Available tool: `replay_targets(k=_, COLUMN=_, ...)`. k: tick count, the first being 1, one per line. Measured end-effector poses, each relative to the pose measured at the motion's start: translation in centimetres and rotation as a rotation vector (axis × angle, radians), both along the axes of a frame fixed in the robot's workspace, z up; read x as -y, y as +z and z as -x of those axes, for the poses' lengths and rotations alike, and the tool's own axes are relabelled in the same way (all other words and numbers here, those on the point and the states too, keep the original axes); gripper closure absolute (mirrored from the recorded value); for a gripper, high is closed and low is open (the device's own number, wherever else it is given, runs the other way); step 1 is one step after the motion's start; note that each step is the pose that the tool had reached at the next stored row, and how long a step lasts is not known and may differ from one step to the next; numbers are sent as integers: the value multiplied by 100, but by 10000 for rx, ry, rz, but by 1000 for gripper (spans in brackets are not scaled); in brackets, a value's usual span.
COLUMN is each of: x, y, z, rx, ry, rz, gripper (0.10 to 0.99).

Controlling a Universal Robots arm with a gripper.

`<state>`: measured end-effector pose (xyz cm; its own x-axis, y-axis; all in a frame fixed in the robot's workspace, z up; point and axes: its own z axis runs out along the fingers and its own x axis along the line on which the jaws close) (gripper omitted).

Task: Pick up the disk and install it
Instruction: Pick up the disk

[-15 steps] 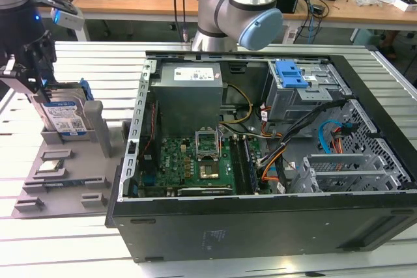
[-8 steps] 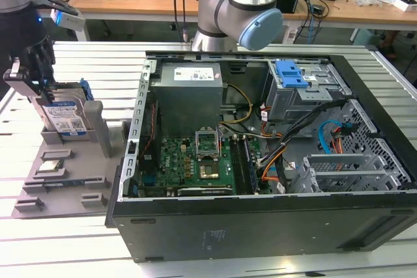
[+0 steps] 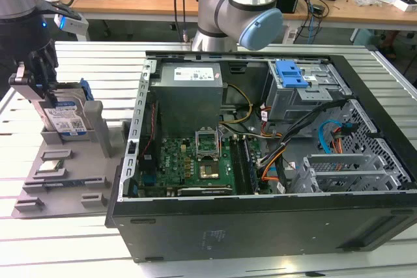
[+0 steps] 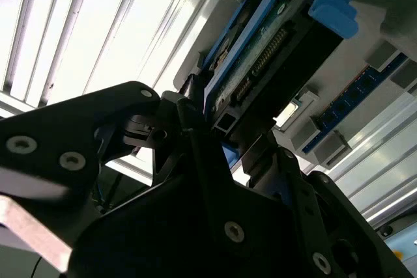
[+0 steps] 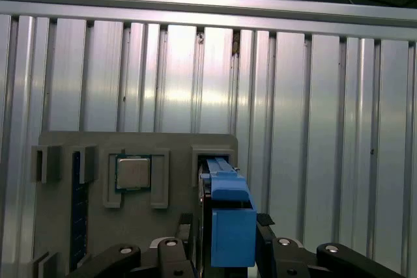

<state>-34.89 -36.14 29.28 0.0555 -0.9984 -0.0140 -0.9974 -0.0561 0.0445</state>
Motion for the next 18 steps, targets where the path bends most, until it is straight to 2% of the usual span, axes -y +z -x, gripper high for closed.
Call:
replay_targets(k=8, x=0, y=-4, z=-2, rx=-2, ry=-1, rz=-3, gripper=620)
replay_targets(k=10, x=0, y=-5, z=-2, rx=1, ry=-1, rz=-1, gripper=718)
replay_targets(k=18, x=0, y=-6, z=-2, rx=0, ry=-1, rz=0, gripper=718)
